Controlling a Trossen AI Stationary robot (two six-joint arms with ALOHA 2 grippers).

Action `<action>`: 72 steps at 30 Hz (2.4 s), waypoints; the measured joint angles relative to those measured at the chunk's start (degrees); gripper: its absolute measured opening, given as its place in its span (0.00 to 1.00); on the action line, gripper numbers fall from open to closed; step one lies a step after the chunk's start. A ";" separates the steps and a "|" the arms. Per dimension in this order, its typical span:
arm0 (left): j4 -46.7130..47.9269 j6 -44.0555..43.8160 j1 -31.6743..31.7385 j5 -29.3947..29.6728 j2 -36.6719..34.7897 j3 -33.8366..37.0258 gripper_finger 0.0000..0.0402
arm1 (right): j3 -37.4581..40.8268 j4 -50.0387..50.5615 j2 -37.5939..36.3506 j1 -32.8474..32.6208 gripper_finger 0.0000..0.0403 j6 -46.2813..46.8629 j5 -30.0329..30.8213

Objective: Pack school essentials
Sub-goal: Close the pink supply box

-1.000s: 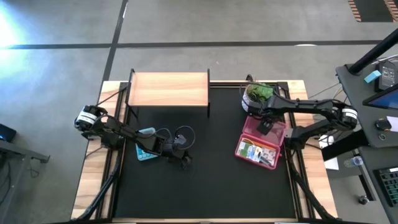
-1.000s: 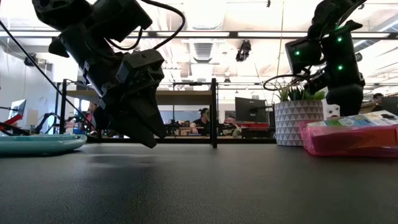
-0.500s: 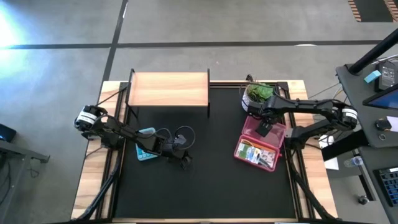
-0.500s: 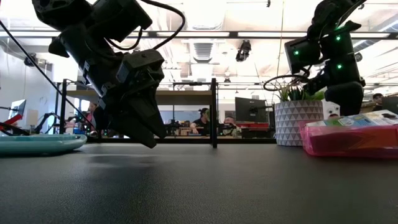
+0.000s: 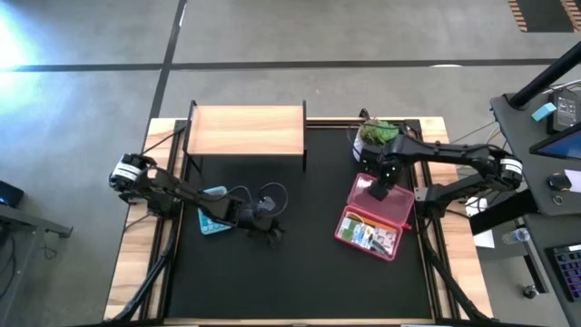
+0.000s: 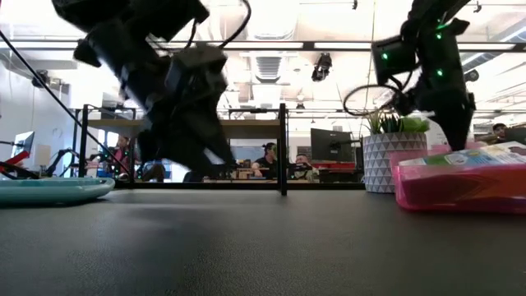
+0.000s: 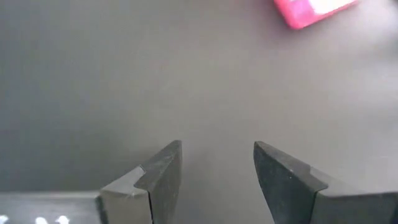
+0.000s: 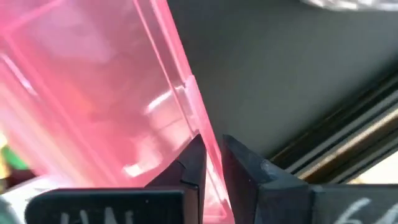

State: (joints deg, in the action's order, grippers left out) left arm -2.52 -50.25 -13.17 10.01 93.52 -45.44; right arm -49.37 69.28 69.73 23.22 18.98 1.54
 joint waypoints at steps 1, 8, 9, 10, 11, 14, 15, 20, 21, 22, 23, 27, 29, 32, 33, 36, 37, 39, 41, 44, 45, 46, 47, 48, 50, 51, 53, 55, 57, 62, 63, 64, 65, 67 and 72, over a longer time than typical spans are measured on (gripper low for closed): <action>-0.05 1.35 0.00 -0.29 -0.03 -0.80 0.45 | -0.86 0.04 0.00 0.00 0.10 0.00 -0.78; -1.13 11.97 -0.07 -0.95 0.09 -7.01 0.45 | -6.60 -0.08 0.00 -0.10 0.10 0.51 -5.62; -2.27 13.25 -0.07 -0.95 0.27 -7.40 0.45 | -7.21 -0.09 0.00 -0.11 0.10 0.52 -5.62; -3.75 14.01 -0.07 -0.95 0.51 -7.74 0.45 | -7.77 -0.09 0.00 -0.11 0.10 0.58 -5.69; -5.22 14.79 -0.07 -0.93 0.66 -8.04 0.45 | -8.24 -0.14 0.00 -0.11 0.10 0.81 -5.92; -9.59 16.66 -0.04 -0.93 1.31 -8.93 0.45 | -9.08 -0.24 0.00 -0.13 0.10 1.59 -6.13; -10.29 16.80 -0.04 -0.93 1.58 -9.11 0.45 | -9.21 -0.30 0.00 -0.14 0.10 1.61 -6.21; -11.66 16.23 -0.04 -0.91 4.44 -9.72 0.45 | -8.40 -1.24 0.00 -0.48 0.10 3.77 -6.12; -12.85 16.17 -0.04 -0.91 5.48 -9.95 0.45 | -8.14 -1.19 0.00 -0.60 0.10 3.97 -6.09; -14.03 16.11 -0.04 -0.92 6.49 -10.17 0.45 | -7.93 -1.25 0.00 -0.74 0.10 4.04 -6.07; -14.52 16.01 -0.07 -1.00 7.46 -10.26 0.45 | -7.79 -1.27 0.00 -0.80 0.10 4.04 -6.07; -19.08 13.65 0.03 -1.93 11.36 -10.83 0.45 | -7.62 -1.74 0.00 -1.35 0.09 5.08 -6.08; -21.63 13.57 0.40 -2.03 12.80 -11.61 0.45 | -7.62 -2.53 0.00 -1.60 0.09 5.57 -6.06; -23.04 15.98 1.49 -1.98 14.47 -13.46 0.45 | -7.62 -2.97 0.00 -1.64 0.09 6.52 -6.07; -23.03 17.47 1.83 -1.96 15.01 -14.26 0.45 | -7.62 -3.04 0.00 -1.64 0.09 6.62 -6.07; -22.89 20.65 2.86 -1.69 16.75 -16.23 0.45 | -7.60 -3.58 0.00 -1.62 0.09 7.21 -6.07; -22.34 20.78 3.17 -1.66 17.30 -16.41 0.45 | -7.60 -3.61 0.00 -1.62 0.09 7.30 -6.06; -22.00 20.84 3.70 -1.58 18.68 -16.58 0.45 | -7.60 -3.73 0.00 -1.62 0.09 7.37 -6.05; -21.41 20.82 4.03 -0.59 19.59 -16.48 0.45 | -7.60 -3.85 0.00 -1.62 0.09 7.49 -6.07; -21.77 20.73 4.51 0.84 20.45 -16.49 0.45 | -7.60 -3.87 0.00 -1.62 0.09 7.60 -6.07; -21.83 20.71 4.61 0.87 20.48 -16.49 0.45 | -7.60 -3.87 0.00 -1.62 0.09 7.61 -6.06; -21.66 20.71 4.70 0.97 20.48 -16.49 0.45 | -7.59 -3.87 0.00 -1.62 0.09 7.61 -6.05; -21.62 20.76 4.70 0.97 20.48 -16.49 0.45 | -7.58 -3.89 0.00 -1.62 0.09 7.61 -6.05; -21.53 20.98 4.74 0.97 20.48 -16.49 0.45 | -7.58 -3.90 0.00 -1.62 0.09 7.61 -6.05; -21.46 21.27 4.87 1.12 20.48 -16.49 0.45 | -7.58 -4.01 0.00 -1.62 0.10 7.63 -6.03; -21.43 21.26 4.94 1.21 20.48 -16.49 0.45 | -7.58 -4.09 0.00 -1.62 0.10 7.63 -6.03; -20.88 21.23 5.12 1.24 20.48 -16.49 0.45 | -7.58 -4.11 0.00 -1.62 0.11 7.65 -6.05; -20.31 21.24 5.23 1.28 20.48 -16.49 0.45 | -7.58 -4.13 0.00 -1.62 0.14 7.65 -6.03; -19.89 21.46 5.31 1.30 20.45 -16.49 0.45 | -7.58 -4.11 0.00 -1.61 0.18 7.65 -6.03; -19.55 22.19 5.33 1.39 20.43 -16.49 0.45 | -7.96 -2.84 0.00 -1.60 0.33 8.50 -6.05; -19.51 22.19 5.33 1.41 20.43 -16.49 0.45 | -8.57 -1.66 0.00 -1.60 0.36 8.34 -6.04; -19.48 22.19 5.34 1.43 20.43 -16.49 0.45 | -9.42 -0.63 0.00 -1.60 0.38 7.98 -6.04; -19.45 22.19 5.35 1.47 20.43 -16.49 0.45 | -10.38 0.52 -0.05 -1.60 0.40 7.80 -5.81; -19.39 22.19 5.38 1.72 20.43 -16.49 0.45 | -12.03 3.80 -0.12 -1.60 0.43 8.54 -3.06; -19.13 22.20 5.44 1.98 20.41 -16.47 0.45 | -13.76 13.85 -0.20 -1.52 0.42 15.66 10.40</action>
State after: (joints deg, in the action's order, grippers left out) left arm -21.65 -28.05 -7.73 11.99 113.93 -61.91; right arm -63.13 83.13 69.54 21.70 34.64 11.94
